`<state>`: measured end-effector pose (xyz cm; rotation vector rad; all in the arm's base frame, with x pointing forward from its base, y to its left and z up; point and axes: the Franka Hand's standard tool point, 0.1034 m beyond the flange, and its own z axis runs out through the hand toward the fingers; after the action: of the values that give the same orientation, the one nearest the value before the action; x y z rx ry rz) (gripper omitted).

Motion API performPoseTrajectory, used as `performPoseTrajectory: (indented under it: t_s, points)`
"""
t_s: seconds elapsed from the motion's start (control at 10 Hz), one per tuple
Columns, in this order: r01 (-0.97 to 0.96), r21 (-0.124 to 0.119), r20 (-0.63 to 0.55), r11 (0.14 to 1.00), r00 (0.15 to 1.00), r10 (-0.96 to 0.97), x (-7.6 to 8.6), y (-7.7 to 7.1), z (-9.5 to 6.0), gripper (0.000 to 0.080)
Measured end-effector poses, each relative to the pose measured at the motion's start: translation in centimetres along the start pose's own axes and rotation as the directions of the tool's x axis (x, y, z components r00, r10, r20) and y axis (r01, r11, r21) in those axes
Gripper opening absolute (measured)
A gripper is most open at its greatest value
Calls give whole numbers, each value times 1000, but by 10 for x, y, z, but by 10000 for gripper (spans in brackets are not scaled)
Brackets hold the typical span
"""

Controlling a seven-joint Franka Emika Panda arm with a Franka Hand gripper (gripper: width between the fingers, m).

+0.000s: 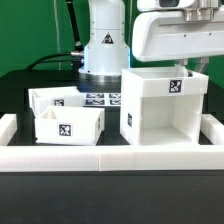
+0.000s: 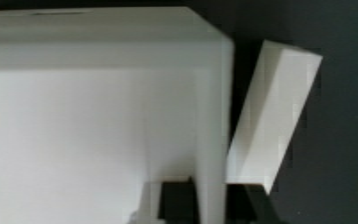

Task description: Assemble drawer

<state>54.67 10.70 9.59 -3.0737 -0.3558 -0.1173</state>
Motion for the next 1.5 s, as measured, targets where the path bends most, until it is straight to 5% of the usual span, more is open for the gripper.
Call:
performPoseTrajectory:
  t_s: [0.4,0.7,1.1,1.5]
  points:
    - [-13,4,-32,1000,999,13,26,2,1,38]
    - [-15,4,-32,1000,999,16,26,2,1,38]
    - [-267,32,-42,963,962,268,29,-2,-1,38]
    - [-475,60,-93,878,873,479,37,18,-2,38]
